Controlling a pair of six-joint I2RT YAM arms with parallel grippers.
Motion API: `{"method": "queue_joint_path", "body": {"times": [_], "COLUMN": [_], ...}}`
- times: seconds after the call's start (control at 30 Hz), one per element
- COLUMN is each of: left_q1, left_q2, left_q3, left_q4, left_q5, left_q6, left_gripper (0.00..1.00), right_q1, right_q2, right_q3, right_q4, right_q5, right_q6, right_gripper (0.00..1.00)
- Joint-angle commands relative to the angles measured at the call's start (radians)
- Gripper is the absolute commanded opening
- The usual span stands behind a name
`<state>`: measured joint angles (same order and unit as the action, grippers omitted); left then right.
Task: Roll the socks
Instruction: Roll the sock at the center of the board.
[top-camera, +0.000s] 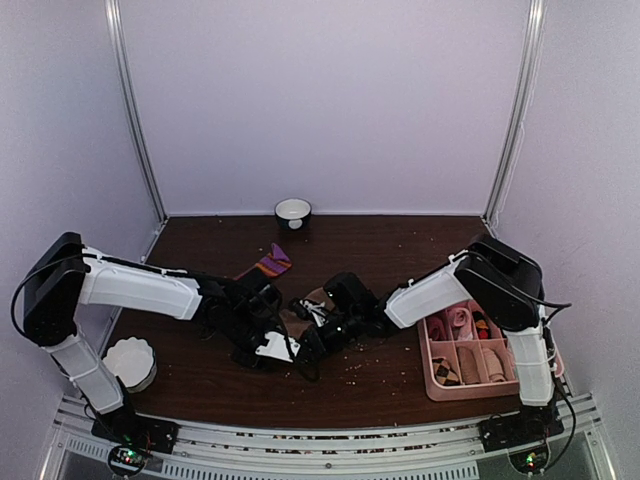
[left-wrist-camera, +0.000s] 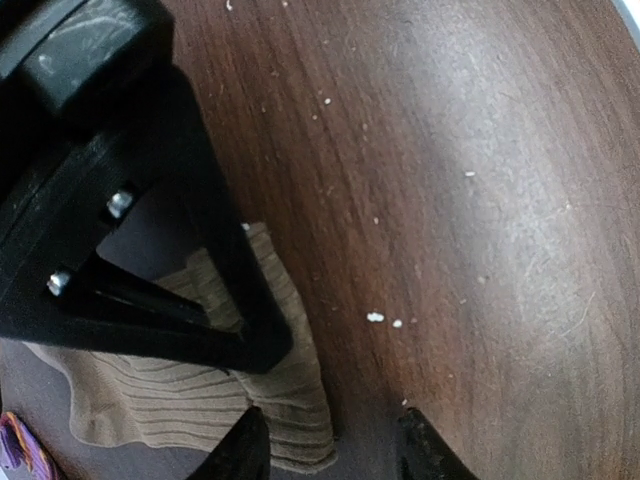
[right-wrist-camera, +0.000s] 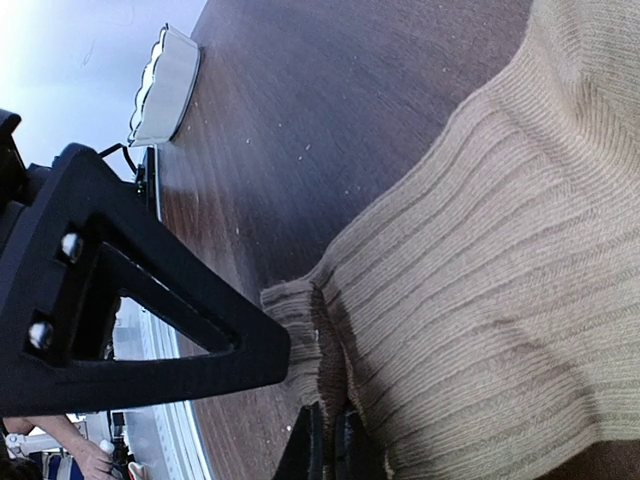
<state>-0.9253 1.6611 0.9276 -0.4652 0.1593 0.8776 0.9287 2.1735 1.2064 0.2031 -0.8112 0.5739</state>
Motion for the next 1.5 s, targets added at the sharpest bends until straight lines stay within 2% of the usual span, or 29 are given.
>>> {"method": "queue_joint_path", "body": {"times": [0.0,0.2,0.33,0.43,0.53,0.63,0.83,1.03,1.07,1.1,1.13,1.17,1.23,1.33,1.47], "left_q1": [-0.010,-0.013,-0.015,-0.014,-0.007,0.012,0.070,0.096,0.103,0.113,0.124,0.135,0.155,0.193,0.223], "left_q2": [0.031,0.056,0.081,0.098,0.108,0.118,0.173,0.226,0.249,0.272,0.295,0.314,0.338,0.364,0.399], "left_q3": [0.031,0.032,0.048,0.073,0.099,0.133,0.235,0.277,0.298,0.320,0.340,0.358,0.383,0.404,0.428], "left_q4": [0.049,0.042,0.016,-0.020,-0.077,-0.145,-0.288,-0.379,-0.411,-0.442,-0.468,-0.493,-0.517,-0.544,-0.584], "left_q5": [-0.047,-0.072,-0.089,-0.083,-0.043,0.019,0.175,0.259,0.282,0.307,0.336,0.362,0.396,0.444,0.474], "left_q6": [-0.019,-0.020,-0.028,-0.047,-0.062,-0.074,-0.125,-0.139,-0.141,-0.143,-0.145,-0.144,-0.143,-0.141,-0.137], "left_gripper": [0.43,0.28,0.12,0.00,0.00,0.00,0.00,0.00,0.00,0.00,0.00,0.00,0.00,0.00,0.00], "right_q1": [-0.007,-0.008,-0.010,-0.015,-0.028,-0.043,-0.051,-0.050,-0.051,-0.050,-0.047,-0.041,-0.014,0.014,0.010], "right_q2": [0.080,0.073,0.063,0.015,-0.067,-0.149,-0.261,-0.372,-0.393,-0.419,-0.449,-0.480,-0.541,-0.603,-0.661], "right_q3": [-0.051,-0.063,-0.063,-0.092,-0.155,-0.241,-0.361,-0.455,-0.480,-0.506,-0.536,-0.569,-0.615,-0.591,-0.607], "right_q4": [-0.211,-0.178,-0.158,-0.099,-0.050,0.026,0.132,0.212,0.233,0.263,0.300,0.335,0.388,0.317,0.289], "right_q5": [0.071,0.063,0.060,0.078,0.156,0.228,0.331,0.452,0.482,0.514,0.552,0.599,0.698,0.823,1.004], "right_q6": [0.009,0.034,0.047,0.062,0.049,0.040,0.017,-0.025,-0.028,-0.032,-0.038,-0.047,-0.082,-0.138,-0.025], "right_gripper": [0.00,0.00,0.00,0.12,0.26,0.36,0.37,0.38,0.41,0.49,0.91,0.99,1.00,1.00,1.00]}}
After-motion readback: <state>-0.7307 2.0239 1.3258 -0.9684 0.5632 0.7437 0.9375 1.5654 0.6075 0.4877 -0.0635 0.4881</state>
